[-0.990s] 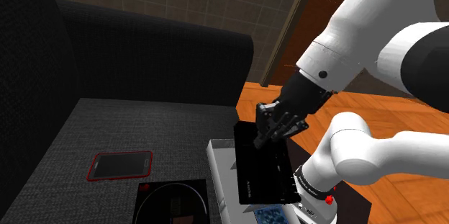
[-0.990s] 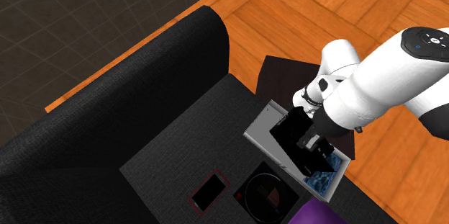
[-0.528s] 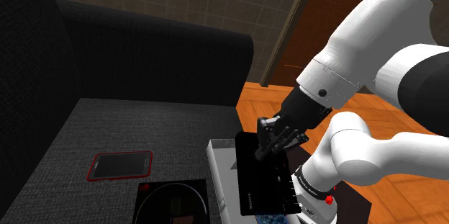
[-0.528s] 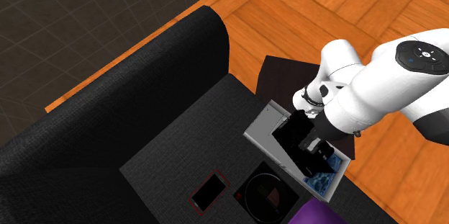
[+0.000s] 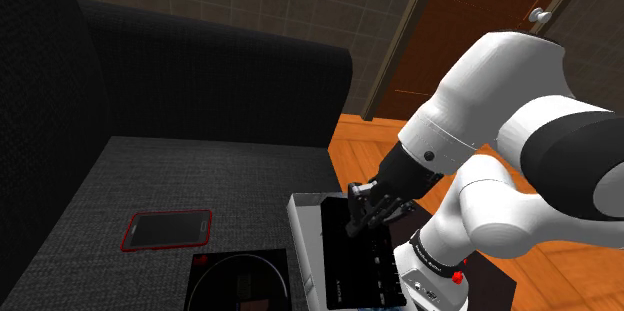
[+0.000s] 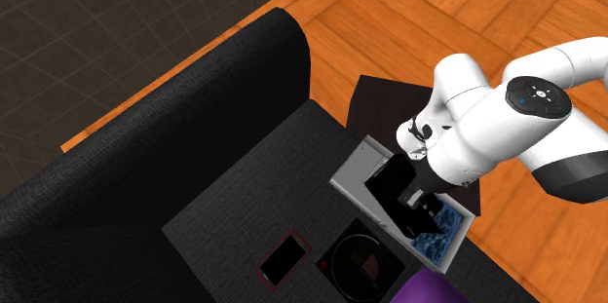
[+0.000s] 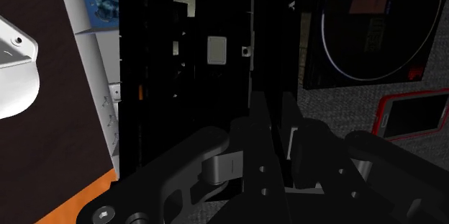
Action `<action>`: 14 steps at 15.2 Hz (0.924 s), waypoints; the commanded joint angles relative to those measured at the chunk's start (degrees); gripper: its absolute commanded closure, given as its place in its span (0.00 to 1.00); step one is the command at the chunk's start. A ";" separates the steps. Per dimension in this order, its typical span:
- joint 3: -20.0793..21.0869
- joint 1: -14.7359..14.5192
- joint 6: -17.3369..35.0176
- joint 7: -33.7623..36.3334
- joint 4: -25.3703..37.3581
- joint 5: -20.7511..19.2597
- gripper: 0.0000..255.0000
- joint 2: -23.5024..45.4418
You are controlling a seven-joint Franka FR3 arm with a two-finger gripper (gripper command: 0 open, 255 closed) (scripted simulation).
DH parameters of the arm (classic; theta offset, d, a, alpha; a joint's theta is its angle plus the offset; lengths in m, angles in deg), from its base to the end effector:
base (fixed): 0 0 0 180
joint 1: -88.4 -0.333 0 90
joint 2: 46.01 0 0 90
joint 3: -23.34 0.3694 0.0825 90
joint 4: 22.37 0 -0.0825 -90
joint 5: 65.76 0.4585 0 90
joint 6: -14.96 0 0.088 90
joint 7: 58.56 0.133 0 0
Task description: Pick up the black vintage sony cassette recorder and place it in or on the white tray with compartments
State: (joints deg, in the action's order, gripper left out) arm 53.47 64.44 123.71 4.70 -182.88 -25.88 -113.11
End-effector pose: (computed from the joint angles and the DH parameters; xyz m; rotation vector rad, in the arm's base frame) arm 0.1472 0.2810 0.4611 -2.7236 0.7868 0.0093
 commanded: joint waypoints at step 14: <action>2.01 -1.32 3.56 -0.69 -3.60 2.35 0.00 0.07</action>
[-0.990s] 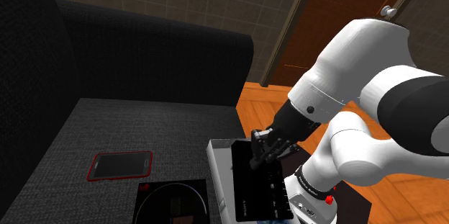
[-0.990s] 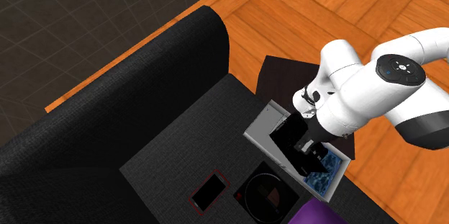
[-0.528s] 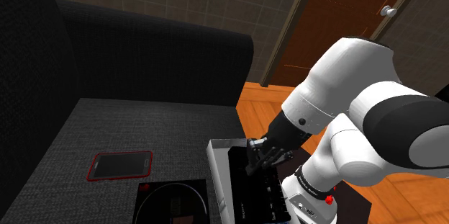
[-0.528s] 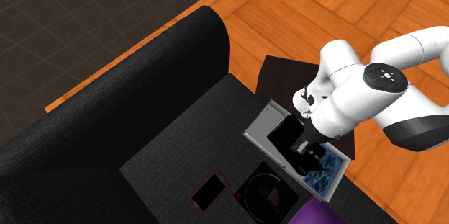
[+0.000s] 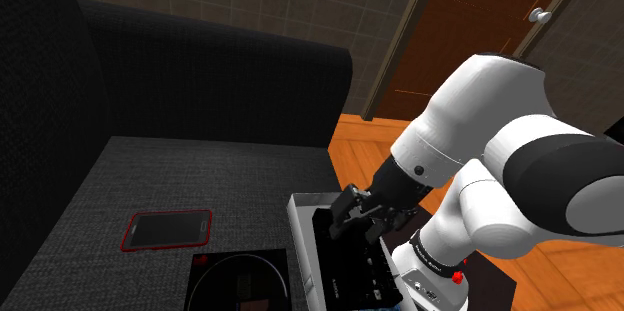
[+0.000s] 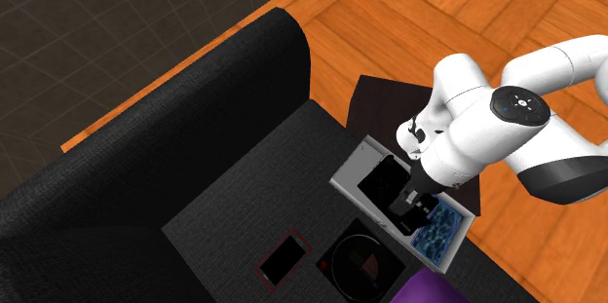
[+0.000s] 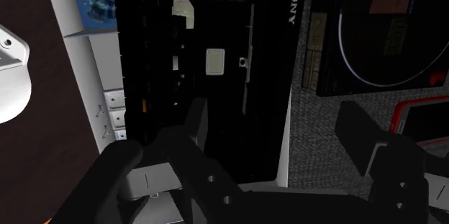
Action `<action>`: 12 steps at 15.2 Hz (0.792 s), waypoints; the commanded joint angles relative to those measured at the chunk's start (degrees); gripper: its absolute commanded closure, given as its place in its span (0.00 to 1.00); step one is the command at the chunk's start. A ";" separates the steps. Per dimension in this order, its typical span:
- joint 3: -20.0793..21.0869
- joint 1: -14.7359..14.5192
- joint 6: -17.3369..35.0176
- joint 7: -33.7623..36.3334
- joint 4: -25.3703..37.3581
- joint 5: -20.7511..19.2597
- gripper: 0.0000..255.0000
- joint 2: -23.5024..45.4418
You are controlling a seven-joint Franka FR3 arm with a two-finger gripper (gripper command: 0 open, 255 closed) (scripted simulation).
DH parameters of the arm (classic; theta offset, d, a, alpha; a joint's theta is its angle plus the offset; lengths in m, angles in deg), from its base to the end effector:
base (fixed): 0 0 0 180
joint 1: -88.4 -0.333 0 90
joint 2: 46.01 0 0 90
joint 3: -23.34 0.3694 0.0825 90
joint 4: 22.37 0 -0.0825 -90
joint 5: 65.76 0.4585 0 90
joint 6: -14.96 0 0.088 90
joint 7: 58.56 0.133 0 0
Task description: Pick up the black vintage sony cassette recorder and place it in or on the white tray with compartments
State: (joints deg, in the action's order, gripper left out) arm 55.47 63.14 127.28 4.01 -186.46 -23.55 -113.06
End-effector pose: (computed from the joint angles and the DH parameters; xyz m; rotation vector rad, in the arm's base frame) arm 0.1471 0.2786 0.4305 -2.7215 0.7866 0.0071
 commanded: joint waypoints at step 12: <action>-5.65 1.30 -8.02 1.04 4.80 -5.36 0.00 -2.96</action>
State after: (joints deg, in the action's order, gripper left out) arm 49.88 64.43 119.34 5.04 -181.70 -28.86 -115.99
